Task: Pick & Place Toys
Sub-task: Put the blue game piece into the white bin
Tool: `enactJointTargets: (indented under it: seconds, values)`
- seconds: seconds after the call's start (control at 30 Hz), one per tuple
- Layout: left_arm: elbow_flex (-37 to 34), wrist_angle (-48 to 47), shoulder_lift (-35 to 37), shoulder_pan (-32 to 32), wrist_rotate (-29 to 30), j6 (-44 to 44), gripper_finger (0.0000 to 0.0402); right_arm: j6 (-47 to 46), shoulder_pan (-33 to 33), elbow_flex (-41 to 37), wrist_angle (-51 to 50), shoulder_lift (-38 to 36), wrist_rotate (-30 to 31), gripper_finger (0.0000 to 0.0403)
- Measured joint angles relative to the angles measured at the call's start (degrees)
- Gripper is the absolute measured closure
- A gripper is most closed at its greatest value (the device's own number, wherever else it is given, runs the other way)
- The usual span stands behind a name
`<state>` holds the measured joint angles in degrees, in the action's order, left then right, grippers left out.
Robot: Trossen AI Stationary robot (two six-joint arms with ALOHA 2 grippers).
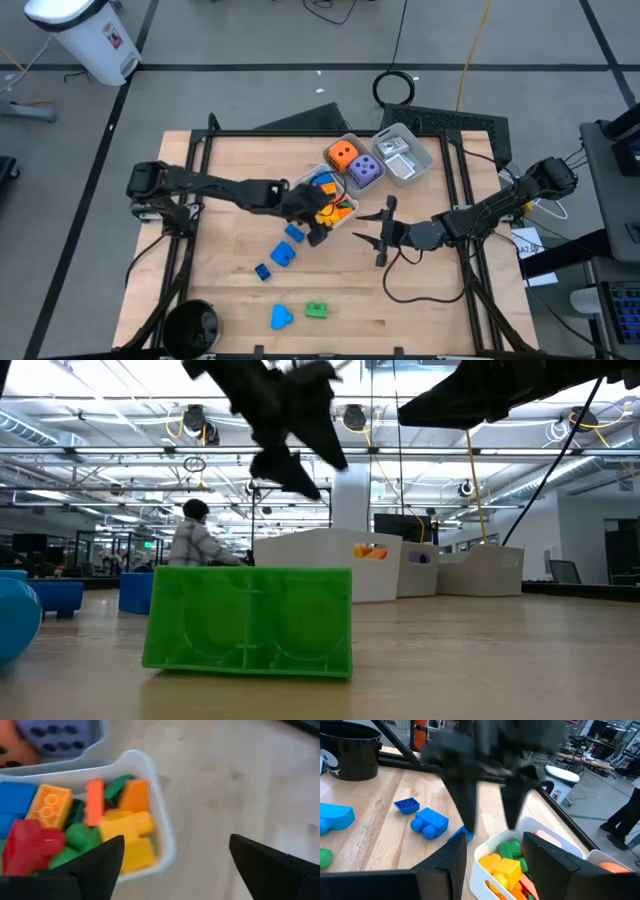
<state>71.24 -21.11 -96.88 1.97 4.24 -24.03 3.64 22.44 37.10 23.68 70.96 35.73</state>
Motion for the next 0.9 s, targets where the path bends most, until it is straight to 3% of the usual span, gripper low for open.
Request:
enactJointTargets:
  seconds: [0.27, 0.47, 0.57, 0.7, 0.9]
  values:
    - [0.0, -10.8, 3.7, 7.0, 1.2, 1.0, 0.0066, 0.0, 0.0, 0.0, -0.2, 0.0, 0.0, 0.0238]
    - [0.0, -26.9, 2.0, 11.9, 11.8, -7.9, 0.0067, 0.0, 0.0, 0.0, 0.1, 0.0, 0.0, 0.0238]
    - [0.0, -32.4, 0.3, 12.8, 13.0, -11.7, 0.0063, 0.0, 0.0, 0.0, 0.1, 0.0, 0.0, 0.0238]
    - [0.0, -33.4, -2.4, 12.3, 13.0, -10.8, 0.006, 0.0, 0.0, 0.0, 0.3, 0.0, 0.0, 0.0238]
    - [0.0, -30.8, -7.2, 8.8, 13.6, -1.8, 0.0072, 0.0, 0.0, 0.0, 0.3, 0.0, 0.0, 0.0238]
